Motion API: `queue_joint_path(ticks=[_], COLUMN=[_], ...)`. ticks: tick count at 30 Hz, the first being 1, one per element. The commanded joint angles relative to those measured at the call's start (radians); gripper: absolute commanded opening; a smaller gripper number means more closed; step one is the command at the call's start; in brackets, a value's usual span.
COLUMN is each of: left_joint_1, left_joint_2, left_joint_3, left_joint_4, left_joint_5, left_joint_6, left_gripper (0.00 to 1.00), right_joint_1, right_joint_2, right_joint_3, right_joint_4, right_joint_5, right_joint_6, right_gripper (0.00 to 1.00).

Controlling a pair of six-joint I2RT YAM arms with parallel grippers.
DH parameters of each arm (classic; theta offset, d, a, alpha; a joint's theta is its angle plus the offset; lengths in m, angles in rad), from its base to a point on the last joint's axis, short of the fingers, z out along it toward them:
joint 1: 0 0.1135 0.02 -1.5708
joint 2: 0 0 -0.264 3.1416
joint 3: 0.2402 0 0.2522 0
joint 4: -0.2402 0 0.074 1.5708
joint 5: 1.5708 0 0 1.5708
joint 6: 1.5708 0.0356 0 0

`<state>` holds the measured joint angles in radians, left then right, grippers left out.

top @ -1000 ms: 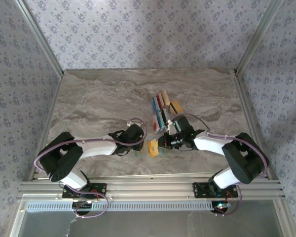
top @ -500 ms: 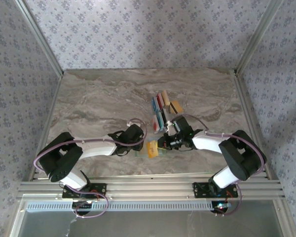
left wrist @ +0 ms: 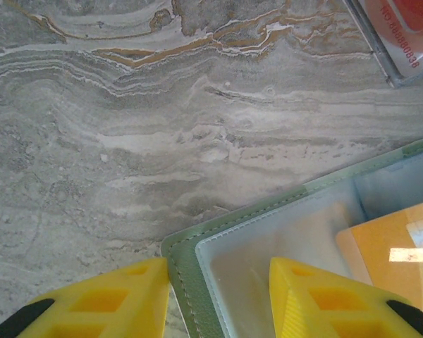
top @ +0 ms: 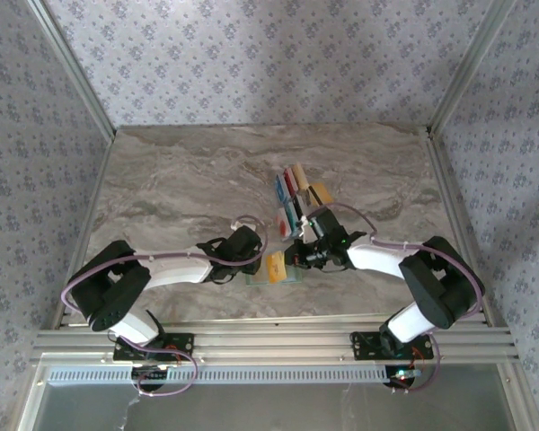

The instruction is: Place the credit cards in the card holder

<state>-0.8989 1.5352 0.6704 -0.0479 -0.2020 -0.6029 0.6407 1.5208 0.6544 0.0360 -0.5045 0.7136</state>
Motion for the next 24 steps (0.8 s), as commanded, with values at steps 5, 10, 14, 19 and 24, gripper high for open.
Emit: queue_joint_path(ticks=[5,10,14,19,24], left_joint_1=[-0.009,-0.009,-0.009,-0.009,-0.011], left_joint_2=[-0.028,-0.030,-0.029,-0.029,-0.028], left_joint_3=[-0.017,-0.018,-0.015,-0.016,-0.017], left_joint_4=[-0.024,-0.026,-0.024,-0.023,-0.020], left_joint_5=[0.019,0.019,0.022,0.023,0.025], left_joint_6=[0.002,0.003,0.003,0.002,0.000], left_gripper=[0.41,0.41,0.41,0.41,0.41], right_joint_1=[0.022,0.039,0.058,0.068,0.080], right_joint_2=[-0.002,-0.001,-0.002,-0.004,-0.007], right_joint_3=[0.034,0.048,0.060,0.062,0.057], right_joint_4=[-0.033,-0.048,-0.061,-0.055,-0.039], right_joint_5=[0.087,0.127,0.160,0.172,0.184], right_joint_6=[-0.037,-0.051,-0.060,-0.056,-0.053], right_gripper=[0.00,0.00,0.00,0.00,0.00])
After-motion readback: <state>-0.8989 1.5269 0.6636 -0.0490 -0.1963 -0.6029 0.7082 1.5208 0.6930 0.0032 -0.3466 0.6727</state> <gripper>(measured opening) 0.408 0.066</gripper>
